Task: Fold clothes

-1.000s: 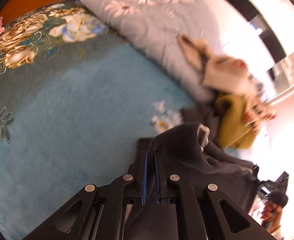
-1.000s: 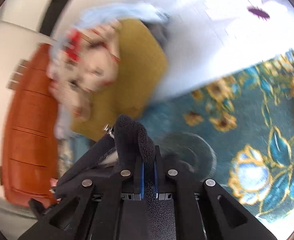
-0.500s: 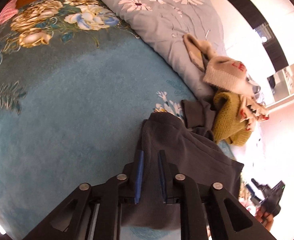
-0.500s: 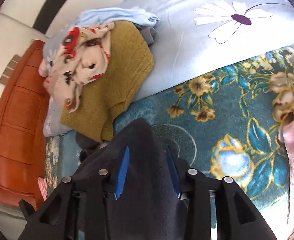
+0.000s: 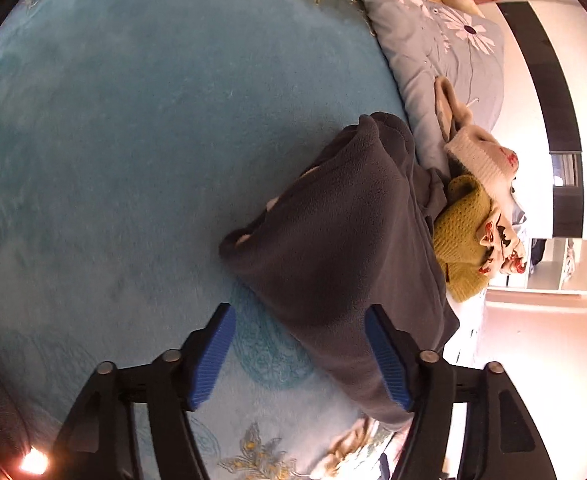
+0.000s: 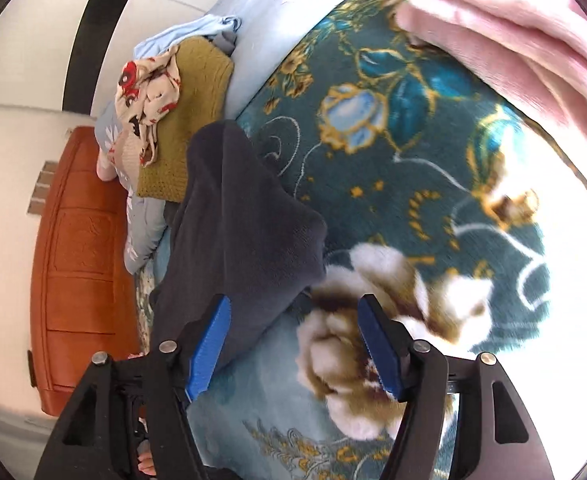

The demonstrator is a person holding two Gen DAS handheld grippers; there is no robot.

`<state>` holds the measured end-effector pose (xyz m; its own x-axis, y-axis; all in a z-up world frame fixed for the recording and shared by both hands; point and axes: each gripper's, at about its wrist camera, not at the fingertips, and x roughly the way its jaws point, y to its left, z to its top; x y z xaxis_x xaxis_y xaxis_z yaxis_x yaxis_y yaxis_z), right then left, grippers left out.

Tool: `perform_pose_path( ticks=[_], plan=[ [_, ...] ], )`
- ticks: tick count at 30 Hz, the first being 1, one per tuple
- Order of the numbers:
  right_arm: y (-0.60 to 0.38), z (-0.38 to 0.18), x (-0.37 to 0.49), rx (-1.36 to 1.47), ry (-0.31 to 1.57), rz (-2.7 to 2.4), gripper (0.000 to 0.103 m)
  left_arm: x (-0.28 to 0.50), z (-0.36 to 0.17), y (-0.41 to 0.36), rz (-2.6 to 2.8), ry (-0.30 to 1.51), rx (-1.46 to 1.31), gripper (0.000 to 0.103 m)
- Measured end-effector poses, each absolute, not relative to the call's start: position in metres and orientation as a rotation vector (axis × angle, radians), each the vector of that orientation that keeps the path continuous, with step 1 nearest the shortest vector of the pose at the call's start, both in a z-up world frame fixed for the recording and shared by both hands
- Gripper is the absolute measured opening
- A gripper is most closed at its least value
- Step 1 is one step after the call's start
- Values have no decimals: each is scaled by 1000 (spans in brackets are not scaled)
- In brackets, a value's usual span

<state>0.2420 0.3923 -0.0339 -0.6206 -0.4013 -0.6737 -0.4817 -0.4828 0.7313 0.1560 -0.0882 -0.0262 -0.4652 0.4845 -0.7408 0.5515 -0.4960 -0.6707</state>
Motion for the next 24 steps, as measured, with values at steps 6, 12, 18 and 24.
perform_pose_path(
  ticks=[6,12,18,24],
  plan=[
    [384,-34,235,-1312,1637,2315,68,136,-28,-59,-2110,1460,1645,87],
    [371,-64,216,-1366,1708,2229,68,126,-62,-52,-2105,1434,1613,87],
    [369,-87,190,-1281,1808,2241,68,109,-67,-54,-2184,1485,1524,87],
    [366,-100,165,-1220,1863,2241,74,95,-67,-54,-2204,1479,1497,88]
  ],
)
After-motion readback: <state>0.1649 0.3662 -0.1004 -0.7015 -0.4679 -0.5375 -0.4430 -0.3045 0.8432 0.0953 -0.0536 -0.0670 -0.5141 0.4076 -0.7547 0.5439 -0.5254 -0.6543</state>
